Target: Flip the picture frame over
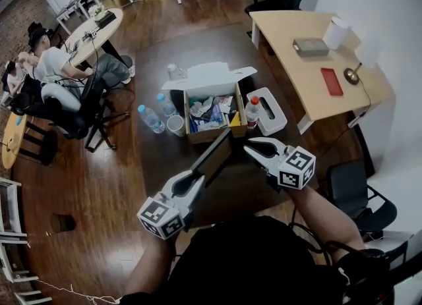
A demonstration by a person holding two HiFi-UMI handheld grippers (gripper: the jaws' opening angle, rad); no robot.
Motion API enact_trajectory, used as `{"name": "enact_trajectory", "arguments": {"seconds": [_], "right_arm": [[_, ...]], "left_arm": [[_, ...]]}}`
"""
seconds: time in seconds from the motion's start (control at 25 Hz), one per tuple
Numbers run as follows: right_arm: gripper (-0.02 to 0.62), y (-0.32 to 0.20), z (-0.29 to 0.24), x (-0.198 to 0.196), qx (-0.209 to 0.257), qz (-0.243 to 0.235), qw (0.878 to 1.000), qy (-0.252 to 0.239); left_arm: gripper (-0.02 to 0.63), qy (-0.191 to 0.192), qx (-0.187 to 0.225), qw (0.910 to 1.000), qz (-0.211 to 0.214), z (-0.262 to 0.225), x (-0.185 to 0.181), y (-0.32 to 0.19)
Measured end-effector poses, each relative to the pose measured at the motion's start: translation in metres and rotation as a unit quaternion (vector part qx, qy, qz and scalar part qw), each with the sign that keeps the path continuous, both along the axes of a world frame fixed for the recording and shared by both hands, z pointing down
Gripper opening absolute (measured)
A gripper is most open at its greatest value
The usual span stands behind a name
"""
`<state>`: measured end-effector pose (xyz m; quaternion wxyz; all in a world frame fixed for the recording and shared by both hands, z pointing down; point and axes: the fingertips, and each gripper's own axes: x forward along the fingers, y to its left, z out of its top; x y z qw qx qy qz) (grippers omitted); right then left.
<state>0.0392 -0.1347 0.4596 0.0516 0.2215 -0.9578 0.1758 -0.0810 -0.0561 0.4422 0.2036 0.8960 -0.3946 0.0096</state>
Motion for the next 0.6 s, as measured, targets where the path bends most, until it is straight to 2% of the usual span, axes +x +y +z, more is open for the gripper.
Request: {"name": "enact_trajectory", "arguments": {"seconds": [0.2, 0.28, 0.36, 0.48, 0.6], "right_arm": [[0.105, 0.001, -0.006, -0.007, -0.02, -0.028, 0.999, -0.012], [0.114, 0.005, -0.01, -0.014, -0.014, -0.043, 0.999, -0.006], [0.126, 0.009, -0.013, -0.021, 0.007, -0.059, 0.998, 0.015], [0.148, 0.017, -0.013, -0.031, 0.062, -0.089, 0.991, 0.074], [0.165, 0.021, -0.015, -0.039, 0.097, -0.116, 0.982, 0.113]], "left_arm": [[0.067, -0.065, 0.033, 0.9974, -0.002, 0.001, -0.003, -0.001], [0.067, -0.08, 0.039, 0.996, -0.003, 0.002, -0.004, -0.002], [0.067, -0.098, 0.044, 0.9942, 0.0, 0.003, -0.003, -0.001], [0.067, -0.131, 0.054, 0.9899, 0.013, 0.005, 0.001, 0.003], [0.067, -0.135, 0.051, 0.989, 0.029, 0.008, 0.004, 0.006]]}}
